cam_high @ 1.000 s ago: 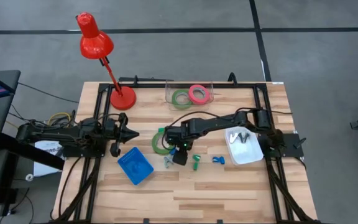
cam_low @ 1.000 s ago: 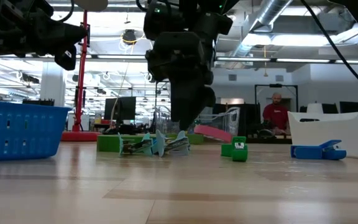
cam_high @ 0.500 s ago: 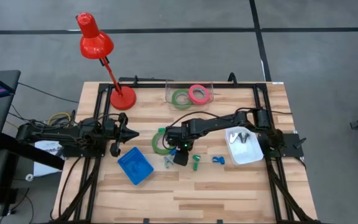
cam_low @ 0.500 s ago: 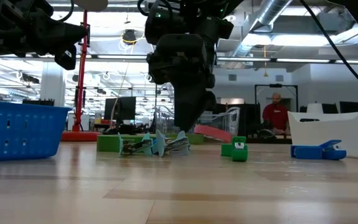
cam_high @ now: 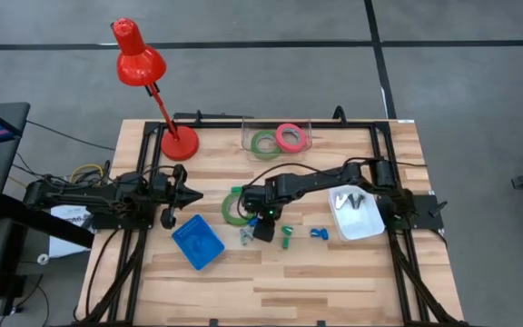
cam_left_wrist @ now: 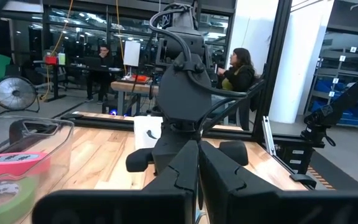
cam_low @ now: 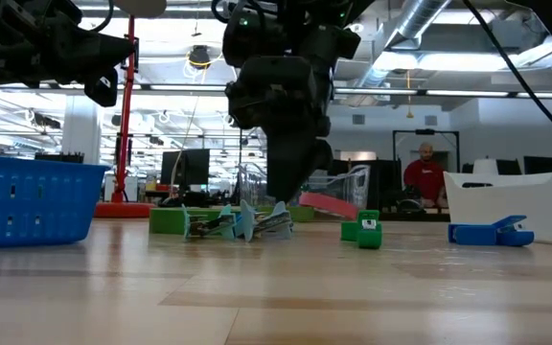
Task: Pick and place Stapler, Stapler remover, tape
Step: Put the gray stapler remover into the white bin
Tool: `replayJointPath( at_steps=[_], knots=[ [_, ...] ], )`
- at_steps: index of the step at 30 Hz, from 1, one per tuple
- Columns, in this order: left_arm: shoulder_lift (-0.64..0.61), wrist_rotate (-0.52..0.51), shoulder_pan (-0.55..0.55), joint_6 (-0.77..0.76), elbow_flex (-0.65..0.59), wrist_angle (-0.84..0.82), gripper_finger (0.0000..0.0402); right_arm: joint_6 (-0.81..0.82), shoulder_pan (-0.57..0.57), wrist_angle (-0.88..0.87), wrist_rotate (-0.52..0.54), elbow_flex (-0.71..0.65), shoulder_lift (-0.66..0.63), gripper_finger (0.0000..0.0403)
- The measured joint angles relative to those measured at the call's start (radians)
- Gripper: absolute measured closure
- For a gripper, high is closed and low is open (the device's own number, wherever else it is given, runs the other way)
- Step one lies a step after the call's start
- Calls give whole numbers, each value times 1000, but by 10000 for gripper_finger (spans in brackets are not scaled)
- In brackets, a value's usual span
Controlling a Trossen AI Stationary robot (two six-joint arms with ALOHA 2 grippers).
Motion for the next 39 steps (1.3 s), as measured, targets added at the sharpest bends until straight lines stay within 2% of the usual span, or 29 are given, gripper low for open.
replayJointPath(
  at_steps=[6, 12, 28, 36, 39],
  knots=[
    [0, 0, 0, 0, 0, 0, 394, 18, 5, 0, 7, 0, 2, 219],
    [0, 0, 0, 0, 0, 0, 394, 31, 8, 5, 15, 0, 15, 216],
    [0, 0, 0, 0, 0, 8, 394, 7, 4, 6, -15, 0, 15, 311],
    [0, 0, 0, 0, 0, 12, 394, 4, 5, 4, -16, 0, 15, 394],
    [0, 0, 0, 0, 0, 13, 394, 5, 5, 4, -16, 0, 15, 395]
  ],
)
